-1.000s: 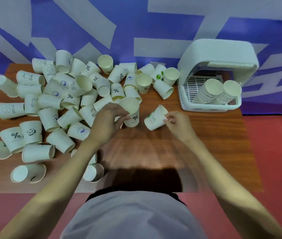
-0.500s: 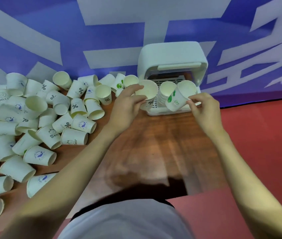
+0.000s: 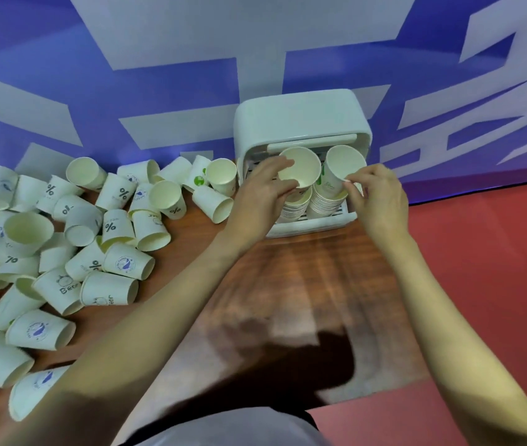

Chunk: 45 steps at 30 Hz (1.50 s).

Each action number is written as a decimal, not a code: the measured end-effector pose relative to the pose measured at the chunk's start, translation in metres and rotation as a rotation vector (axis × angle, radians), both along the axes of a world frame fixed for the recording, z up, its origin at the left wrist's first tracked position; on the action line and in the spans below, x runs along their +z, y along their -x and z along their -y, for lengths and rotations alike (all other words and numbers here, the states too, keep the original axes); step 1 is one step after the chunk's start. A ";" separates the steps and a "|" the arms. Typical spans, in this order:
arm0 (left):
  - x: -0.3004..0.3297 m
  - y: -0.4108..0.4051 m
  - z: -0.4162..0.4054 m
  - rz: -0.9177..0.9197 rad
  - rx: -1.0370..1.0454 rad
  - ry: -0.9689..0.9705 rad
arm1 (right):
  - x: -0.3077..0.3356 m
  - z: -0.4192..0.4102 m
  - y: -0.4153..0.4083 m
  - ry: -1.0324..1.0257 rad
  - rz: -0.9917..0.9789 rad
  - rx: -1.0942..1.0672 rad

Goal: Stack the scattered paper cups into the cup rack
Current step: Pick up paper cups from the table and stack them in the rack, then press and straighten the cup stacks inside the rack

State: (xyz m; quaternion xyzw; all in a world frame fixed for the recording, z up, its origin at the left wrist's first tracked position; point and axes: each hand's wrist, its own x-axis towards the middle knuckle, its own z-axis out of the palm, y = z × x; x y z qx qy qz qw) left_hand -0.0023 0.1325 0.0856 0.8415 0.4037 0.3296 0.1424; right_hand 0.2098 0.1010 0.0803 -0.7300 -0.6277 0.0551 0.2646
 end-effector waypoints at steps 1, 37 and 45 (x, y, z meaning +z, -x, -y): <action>-0.004 -0.001 -0.001 -0.013 -0.007 0.015 | -0.004 -0.001 0.000 0.018 0.010 -0.005; -0.109 -0.051 -0.011 0.272 0.511 0.660 | -0.098 -0.035 0.001 0.117 -0.546 -0.090; -0.116 -0.070 -0.032 0.399 0.553 0.652 | -0.107 -0.054 0.003 0.023 -0.601 -0.199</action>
